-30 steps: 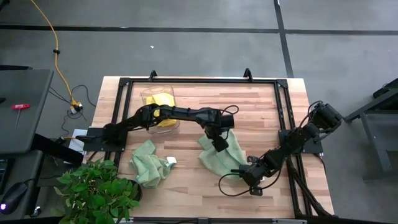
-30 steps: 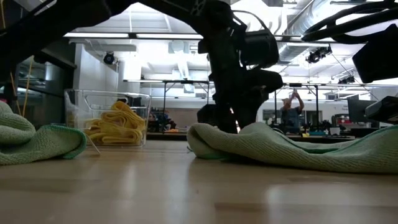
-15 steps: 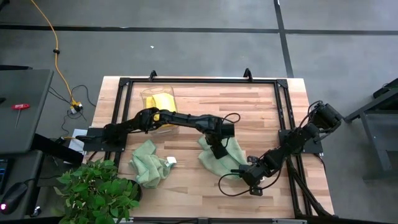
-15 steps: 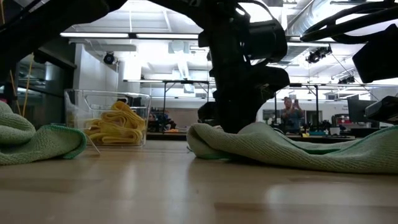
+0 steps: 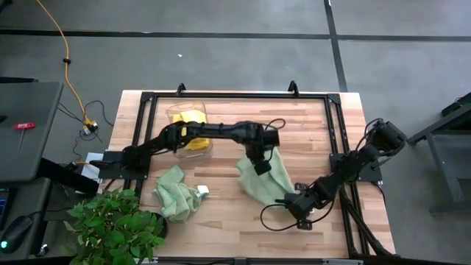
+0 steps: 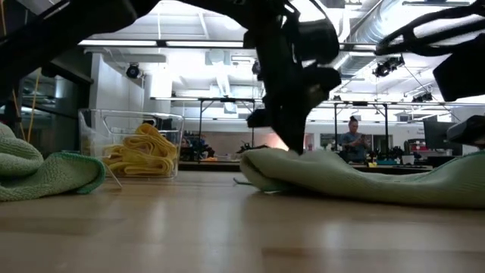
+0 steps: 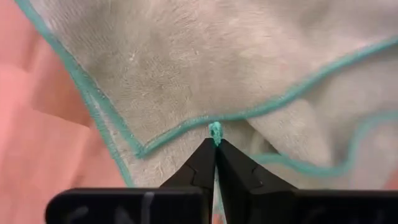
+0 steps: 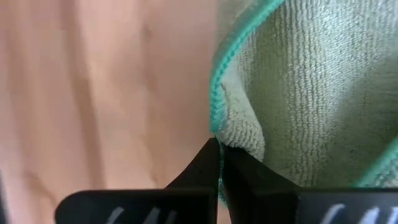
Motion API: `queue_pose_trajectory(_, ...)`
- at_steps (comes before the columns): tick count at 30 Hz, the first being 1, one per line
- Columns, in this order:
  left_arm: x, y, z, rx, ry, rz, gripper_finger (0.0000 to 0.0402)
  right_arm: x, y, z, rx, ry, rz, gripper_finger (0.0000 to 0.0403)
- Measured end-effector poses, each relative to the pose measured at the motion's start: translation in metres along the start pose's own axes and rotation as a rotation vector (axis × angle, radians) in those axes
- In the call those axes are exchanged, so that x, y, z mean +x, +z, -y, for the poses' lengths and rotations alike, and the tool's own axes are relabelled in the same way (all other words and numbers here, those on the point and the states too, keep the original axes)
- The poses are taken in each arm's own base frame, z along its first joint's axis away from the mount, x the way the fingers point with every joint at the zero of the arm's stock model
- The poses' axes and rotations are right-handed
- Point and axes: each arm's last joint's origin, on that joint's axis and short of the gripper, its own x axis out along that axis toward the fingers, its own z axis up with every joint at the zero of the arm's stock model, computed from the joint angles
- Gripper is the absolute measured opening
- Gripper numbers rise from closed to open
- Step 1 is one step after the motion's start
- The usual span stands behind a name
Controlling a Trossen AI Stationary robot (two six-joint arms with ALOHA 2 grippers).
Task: Fold microfiber towels
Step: Fold the right green towel
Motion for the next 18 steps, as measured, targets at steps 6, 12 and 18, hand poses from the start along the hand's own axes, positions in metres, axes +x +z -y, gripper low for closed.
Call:
queue_pose_trajectory(6,-0.039,0.013,-0.013,0.057,-0.014,0.064,0.0001,-0.037,-0.007,0.017,0.034,-0.103,0.061,0.0000)
queue_pose_trajectory(12,-0.107,0.012,-0.043,0.042,0.046,0.199,0.0001,-0.102,-0.010,0.048,0.137,-0.130,0.288,0.0000)
queue_pose_trajectory(18,-0.183,0.004,-0.070,0.007,0.107,0.401,0.0000,-0.155,-0.017,0.093,0.328,-0.118,0.549,0.0000)
